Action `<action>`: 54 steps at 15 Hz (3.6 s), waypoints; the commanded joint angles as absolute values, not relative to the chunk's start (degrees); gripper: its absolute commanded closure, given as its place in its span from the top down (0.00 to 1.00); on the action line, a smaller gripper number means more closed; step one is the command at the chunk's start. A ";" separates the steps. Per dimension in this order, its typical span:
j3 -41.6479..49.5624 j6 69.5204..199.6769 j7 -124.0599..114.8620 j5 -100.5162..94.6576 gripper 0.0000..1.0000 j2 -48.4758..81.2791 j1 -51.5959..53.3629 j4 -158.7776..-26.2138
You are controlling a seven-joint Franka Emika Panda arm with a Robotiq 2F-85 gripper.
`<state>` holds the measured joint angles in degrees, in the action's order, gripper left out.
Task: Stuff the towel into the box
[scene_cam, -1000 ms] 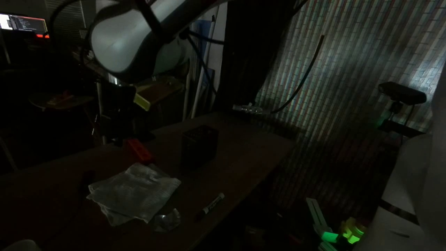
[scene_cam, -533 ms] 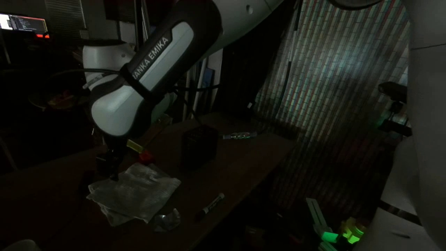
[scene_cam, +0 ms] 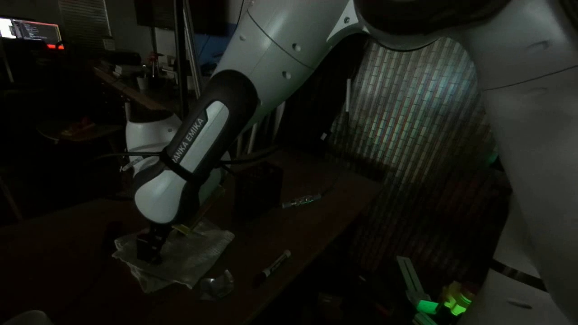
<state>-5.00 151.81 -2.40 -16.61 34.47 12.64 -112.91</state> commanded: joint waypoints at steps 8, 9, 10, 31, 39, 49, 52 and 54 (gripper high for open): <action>-7.26 152.38 -1.05 -8.77 0.27 31.49 11.41 -115.83; -7.58 152.10 -1.05 -7.93 0.20 30.49 11.30 -116.56; -7.89 151.98 -1.00 -7.13 0.12 29.65 11.18 -117.15; -3.22 138.62 -9.00 -9.51 0.02 -1.22 6.89 -127.88; 3.48 136.23 -3.48 -19.12 0.02 3.31 -2.37 -119.92; 3.19 136.67 3.89 -17.31 0.02 13.69 -2.64 -113.77; 3.48 136.21 5.02 -17.73 0.02 15.67 -2.69 -113.45; 3.80 136.10 5.58 -17.71 0.02 16.51 -2.95 -113.29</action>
<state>3.38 137.40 3.23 -18.36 15.02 -2.64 -115.46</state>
